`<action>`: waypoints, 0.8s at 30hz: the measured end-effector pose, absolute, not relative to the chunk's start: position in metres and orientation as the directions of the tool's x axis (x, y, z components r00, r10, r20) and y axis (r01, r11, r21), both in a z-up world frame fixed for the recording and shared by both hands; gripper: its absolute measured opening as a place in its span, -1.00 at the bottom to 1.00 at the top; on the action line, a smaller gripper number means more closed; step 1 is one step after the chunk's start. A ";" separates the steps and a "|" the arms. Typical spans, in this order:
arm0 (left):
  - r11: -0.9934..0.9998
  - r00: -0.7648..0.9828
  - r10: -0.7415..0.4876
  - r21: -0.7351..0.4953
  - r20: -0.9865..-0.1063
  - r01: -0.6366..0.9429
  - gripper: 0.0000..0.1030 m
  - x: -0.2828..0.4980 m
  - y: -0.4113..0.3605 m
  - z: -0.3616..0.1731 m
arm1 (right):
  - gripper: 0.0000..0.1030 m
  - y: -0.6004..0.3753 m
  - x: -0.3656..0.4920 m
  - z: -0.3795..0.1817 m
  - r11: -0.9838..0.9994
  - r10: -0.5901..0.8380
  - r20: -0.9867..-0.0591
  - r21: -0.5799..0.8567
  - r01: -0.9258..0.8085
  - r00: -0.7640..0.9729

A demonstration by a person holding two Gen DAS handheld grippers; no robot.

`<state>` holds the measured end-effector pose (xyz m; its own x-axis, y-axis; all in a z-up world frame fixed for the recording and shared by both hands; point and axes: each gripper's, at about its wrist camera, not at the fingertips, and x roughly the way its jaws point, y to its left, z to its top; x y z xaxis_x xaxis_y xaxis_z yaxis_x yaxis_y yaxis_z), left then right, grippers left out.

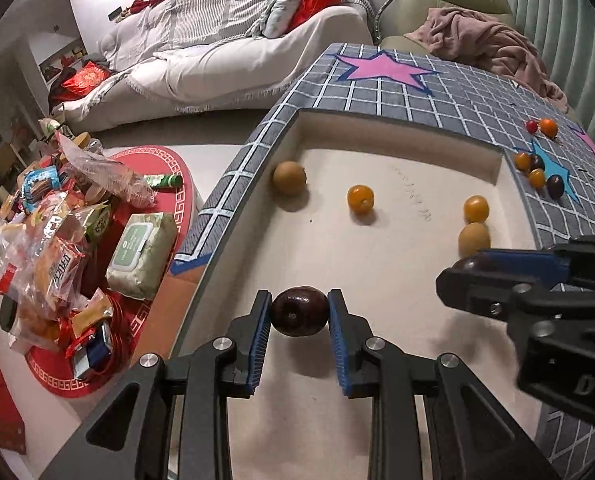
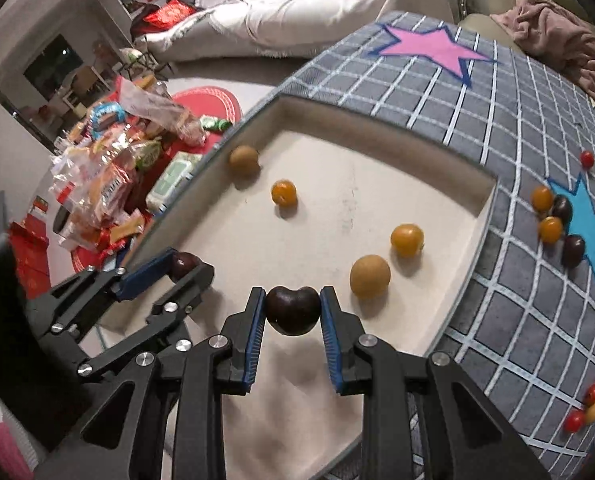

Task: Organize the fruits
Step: 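Carry both dark cherries over the white tray and open both grippers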

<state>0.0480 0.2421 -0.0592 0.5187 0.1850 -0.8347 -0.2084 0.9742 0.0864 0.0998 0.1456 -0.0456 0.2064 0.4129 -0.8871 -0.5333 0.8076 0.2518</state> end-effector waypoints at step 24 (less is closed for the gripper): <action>0.971 0.552 0.216 0.121 -0.805 -0.204 0.70 0.042 0.236 -0.060 | 0.48 0.144 0.102 -0.048 0.807 0.422 -0.882 0.259 -0.531 0.211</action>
<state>0.0416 0.2356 -0.0603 0.5523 0.2160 -0.8052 -0.2040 0.9715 0.1207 0.1020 0.1436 -0.0484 0.2106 0.4216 -0.8820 -0.5313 0.8067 0.2588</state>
